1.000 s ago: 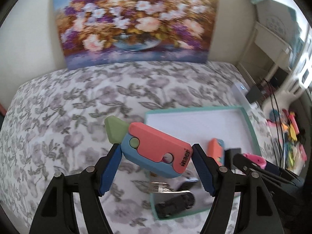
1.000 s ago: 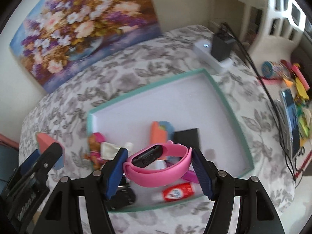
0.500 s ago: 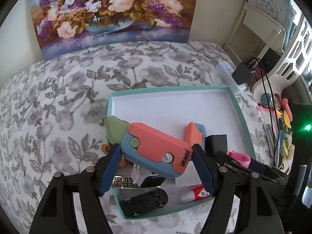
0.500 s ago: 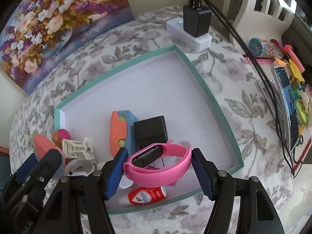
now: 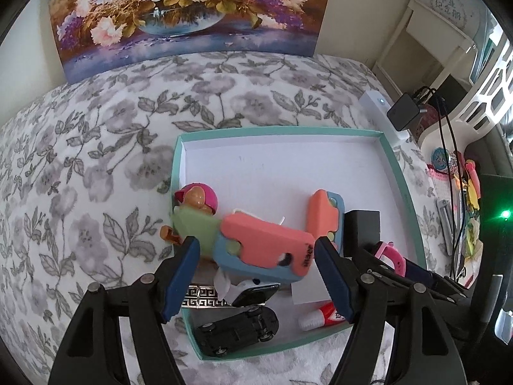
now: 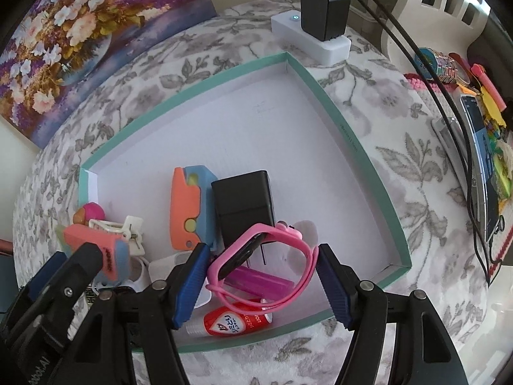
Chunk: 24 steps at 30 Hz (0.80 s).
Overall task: Organize rigid objects
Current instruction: 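Carry the orange-blue toy with the left tool while the right tool carries the pink band to the tray, then open the left tool releasing the toy while the right tool releases the pink band in the tray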
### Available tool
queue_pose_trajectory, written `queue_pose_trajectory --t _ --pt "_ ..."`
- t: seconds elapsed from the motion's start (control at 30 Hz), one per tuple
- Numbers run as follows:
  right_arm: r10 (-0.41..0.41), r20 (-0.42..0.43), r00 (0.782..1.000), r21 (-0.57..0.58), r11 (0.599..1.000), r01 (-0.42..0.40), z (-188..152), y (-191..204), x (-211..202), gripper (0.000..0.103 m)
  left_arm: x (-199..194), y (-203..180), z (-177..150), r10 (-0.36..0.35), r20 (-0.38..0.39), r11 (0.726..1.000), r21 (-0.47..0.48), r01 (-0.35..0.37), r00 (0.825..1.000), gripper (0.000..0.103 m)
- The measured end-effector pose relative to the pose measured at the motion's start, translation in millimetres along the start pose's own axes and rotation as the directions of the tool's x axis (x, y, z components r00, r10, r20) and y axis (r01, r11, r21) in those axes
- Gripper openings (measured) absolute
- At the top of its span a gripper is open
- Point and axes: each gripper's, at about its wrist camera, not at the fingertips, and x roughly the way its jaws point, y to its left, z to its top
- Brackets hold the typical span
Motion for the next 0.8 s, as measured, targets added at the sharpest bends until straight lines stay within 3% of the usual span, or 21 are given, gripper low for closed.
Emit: queue_pose_trajectory --t 0.2,0.3,0.43,0.63,0.8 --pt "-0.003 0.005 1.0 -0.002 1.0 0.003 0 0 -2 0.073 -6 9 -1 0.001 0.005 1.0 -0.023 -0.001 1.0 0.076" --pt "-0.001 0.006 1.0 -0.009 1.0 0.001 -2 0 -3 0.081 -13 17 -1 0.0 0.018 0.999 -0.046 0.001 1.0 0.076" --pt "-0.01 0.011 1.0 -0.025 1.0 0.011 -7 4 -3 0.085 -19 33 -3 0.009 0.031 0.996 -0.089 -0.007 0.999 0.086" --pt "-0.029 0.04 0.999 -0.058 0.998 0.031 -19 12 -8 0.101 -19 62 -10 0.068 0.015 0.986 -0.155 -0.065 0.998 0.093" --pt "-0.03 0.065 0.997 -0.078 0.996 0.036 -27 20 -12 0.103 -23 82 -18 0.134 0.013 0.973 -0.193 -0.129 0.991 0.093"
